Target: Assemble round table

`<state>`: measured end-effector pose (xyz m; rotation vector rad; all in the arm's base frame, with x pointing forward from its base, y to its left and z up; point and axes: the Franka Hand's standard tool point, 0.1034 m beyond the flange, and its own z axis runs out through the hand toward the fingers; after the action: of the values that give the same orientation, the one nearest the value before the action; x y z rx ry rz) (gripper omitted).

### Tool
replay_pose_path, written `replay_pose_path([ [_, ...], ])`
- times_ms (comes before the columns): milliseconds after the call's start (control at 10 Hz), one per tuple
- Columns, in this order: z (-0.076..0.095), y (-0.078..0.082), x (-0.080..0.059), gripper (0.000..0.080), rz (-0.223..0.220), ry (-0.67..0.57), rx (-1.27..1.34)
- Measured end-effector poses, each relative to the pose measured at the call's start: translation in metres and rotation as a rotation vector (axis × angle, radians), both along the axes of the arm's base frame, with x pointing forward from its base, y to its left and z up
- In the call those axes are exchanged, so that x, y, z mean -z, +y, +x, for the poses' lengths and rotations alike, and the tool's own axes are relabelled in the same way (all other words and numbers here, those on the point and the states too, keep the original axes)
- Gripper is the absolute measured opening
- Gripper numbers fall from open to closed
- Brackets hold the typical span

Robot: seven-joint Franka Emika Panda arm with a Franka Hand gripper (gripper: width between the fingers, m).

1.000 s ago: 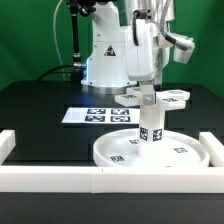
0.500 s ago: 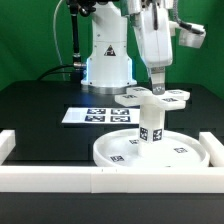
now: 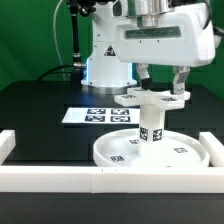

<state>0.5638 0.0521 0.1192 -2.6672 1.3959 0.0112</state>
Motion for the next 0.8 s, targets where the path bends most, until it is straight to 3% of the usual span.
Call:
replay_pose_path([
  [800, 0.0019, -0.0055, -0.0029, 0.0648, -0.058, -0.063, -0.678],
])
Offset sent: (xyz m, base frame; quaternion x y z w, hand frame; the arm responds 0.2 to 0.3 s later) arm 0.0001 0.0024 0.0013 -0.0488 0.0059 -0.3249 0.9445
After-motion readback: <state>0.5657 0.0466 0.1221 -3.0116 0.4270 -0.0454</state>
